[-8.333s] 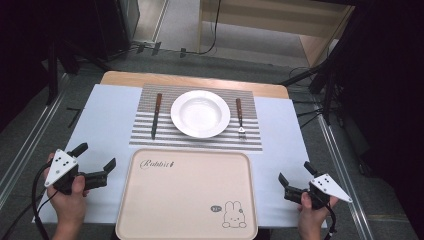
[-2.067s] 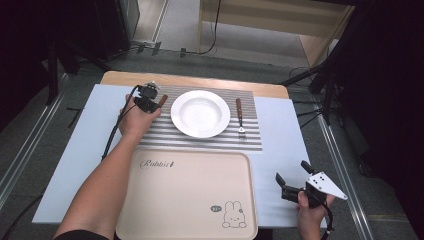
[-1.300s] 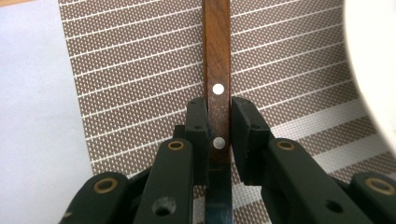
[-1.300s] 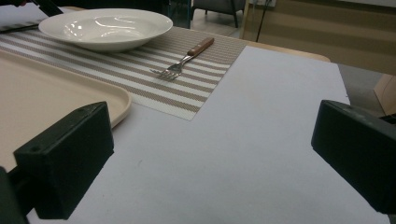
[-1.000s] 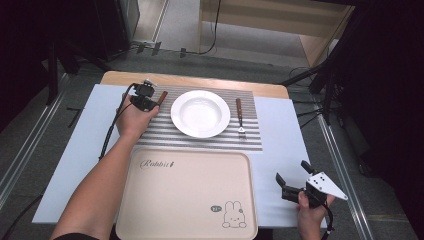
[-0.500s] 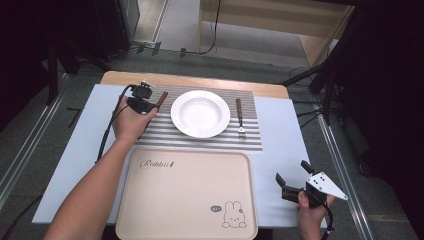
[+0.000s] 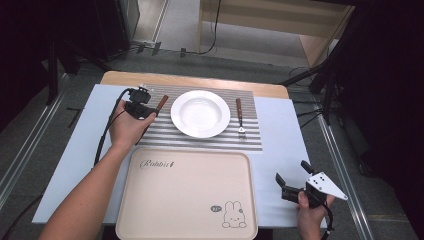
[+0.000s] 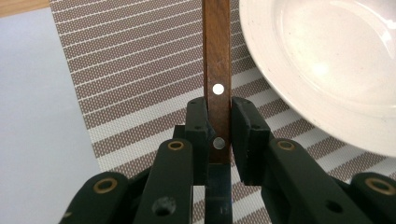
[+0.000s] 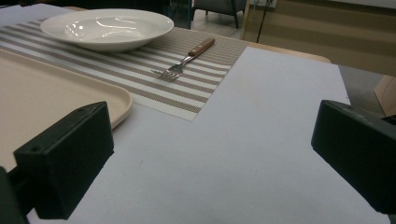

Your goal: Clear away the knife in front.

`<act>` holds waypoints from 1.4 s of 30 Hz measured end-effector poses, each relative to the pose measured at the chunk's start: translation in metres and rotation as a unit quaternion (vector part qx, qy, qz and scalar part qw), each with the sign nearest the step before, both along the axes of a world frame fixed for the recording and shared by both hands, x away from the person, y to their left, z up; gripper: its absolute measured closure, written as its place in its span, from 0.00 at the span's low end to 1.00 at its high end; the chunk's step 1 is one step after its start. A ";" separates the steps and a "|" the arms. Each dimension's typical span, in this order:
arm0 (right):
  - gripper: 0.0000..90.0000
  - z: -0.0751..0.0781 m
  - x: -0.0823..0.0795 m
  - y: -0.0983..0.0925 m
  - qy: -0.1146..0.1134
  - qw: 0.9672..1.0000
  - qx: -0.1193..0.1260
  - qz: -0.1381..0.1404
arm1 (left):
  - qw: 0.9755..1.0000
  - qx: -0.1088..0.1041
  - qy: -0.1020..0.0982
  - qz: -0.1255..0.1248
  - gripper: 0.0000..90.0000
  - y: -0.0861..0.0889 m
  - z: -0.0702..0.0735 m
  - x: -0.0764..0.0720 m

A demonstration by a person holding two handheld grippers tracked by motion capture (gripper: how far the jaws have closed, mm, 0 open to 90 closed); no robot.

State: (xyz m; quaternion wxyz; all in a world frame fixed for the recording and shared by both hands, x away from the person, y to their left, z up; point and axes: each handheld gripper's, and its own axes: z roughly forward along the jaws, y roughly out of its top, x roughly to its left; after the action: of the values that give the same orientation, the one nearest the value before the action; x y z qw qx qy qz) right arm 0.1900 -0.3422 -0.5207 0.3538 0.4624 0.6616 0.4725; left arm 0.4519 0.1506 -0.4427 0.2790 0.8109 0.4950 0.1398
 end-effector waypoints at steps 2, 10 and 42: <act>0.00 0.000 0.000 0.000 0.000 1.000 0.000 0.000 | 1.000 0.009 -0.001 -0.005 0.86 0.000 0.001 -0.006; 0.00 0.000 0.000 0.001 0.000 1.000 -0.001 0.001 | 1.000 -0.003 0.000 -0.007 0.86 0.005 -0.001 -0.018; 0.00 0.000 0.000 0.001 0.001 1.000 -0.002 0.001 | 0.999 -0.036 -0.017 -0.031 0.86 0.009 0.010 -0.082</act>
State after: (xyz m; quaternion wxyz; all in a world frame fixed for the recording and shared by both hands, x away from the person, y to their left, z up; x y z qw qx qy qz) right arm 0.1901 -0.3413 -0.5207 0.3537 0.4614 0.6633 0.4713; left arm 0.3699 0.1601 -0.4326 0.3205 0.8129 0.4696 0.1267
